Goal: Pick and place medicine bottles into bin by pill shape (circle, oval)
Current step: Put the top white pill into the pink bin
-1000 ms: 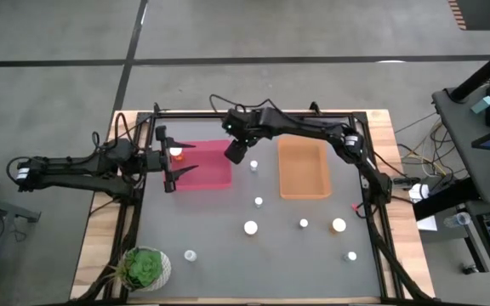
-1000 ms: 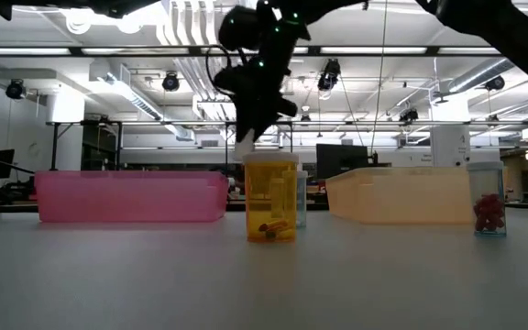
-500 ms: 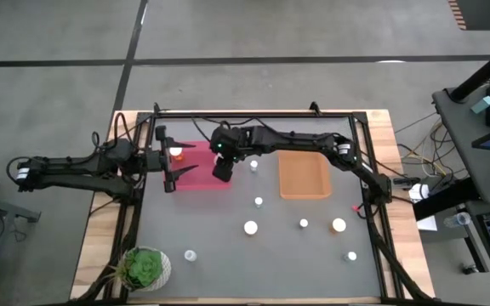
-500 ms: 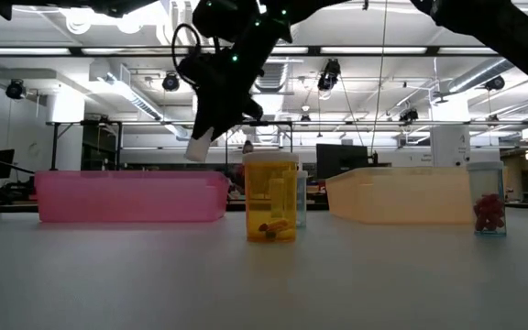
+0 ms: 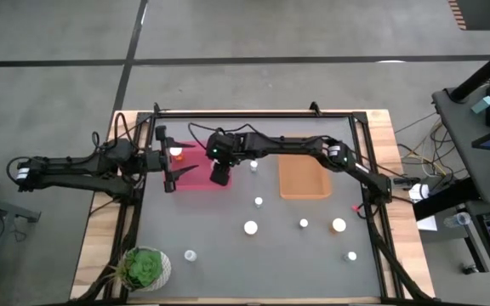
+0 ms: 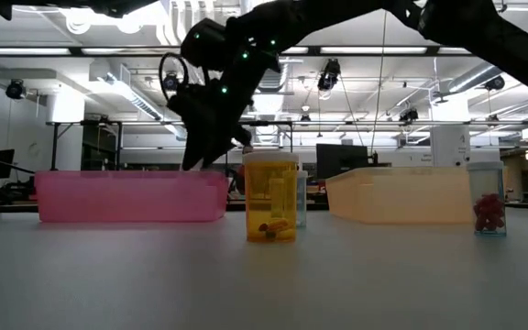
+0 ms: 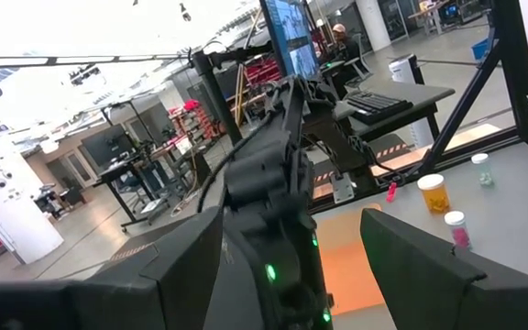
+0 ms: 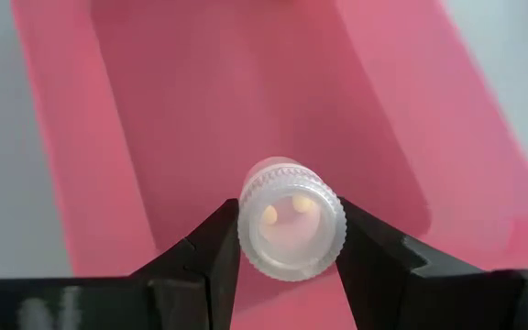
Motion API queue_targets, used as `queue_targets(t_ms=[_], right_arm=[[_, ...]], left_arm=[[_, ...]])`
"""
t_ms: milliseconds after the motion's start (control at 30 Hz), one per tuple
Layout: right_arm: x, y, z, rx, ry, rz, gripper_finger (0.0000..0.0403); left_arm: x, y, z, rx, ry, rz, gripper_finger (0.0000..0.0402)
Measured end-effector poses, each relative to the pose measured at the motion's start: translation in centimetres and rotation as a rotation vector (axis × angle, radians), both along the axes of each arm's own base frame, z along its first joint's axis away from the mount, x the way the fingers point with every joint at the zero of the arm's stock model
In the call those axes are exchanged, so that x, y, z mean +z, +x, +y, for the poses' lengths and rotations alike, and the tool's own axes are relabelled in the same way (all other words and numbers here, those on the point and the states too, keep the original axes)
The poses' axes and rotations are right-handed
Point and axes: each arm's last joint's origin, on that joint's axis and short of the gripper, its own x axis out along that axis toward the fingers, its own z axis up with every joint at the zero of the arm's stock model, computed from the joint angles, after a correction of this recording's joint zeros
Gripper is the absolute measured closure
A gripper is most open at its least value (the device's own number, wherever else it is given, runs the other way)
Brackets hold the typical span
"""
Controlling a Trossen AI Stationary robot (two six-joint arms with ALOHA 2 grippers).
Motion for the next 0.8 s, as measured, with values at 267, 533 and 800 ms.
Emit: queue_targets(t_ms=[267,533,800], right_arm=[[-1.8,0.3,0.0,0.016,-0.001,0.043,0.0257],[-2.1,0.3,0.0,0.025,-0.004,0.052,0.0257],[-2.1,0.3,0.0,0.028,-0.007,0.053,0.0214]], left_arm=[[0.0,0.0,0.0,0.0,0.0,0.0,0.0157],[0.0,0.0,0.0,0.0,0.0,0.0,0.0157],[0.0,0.0,0.0,0.0,0.0,0.0,0.0157]])
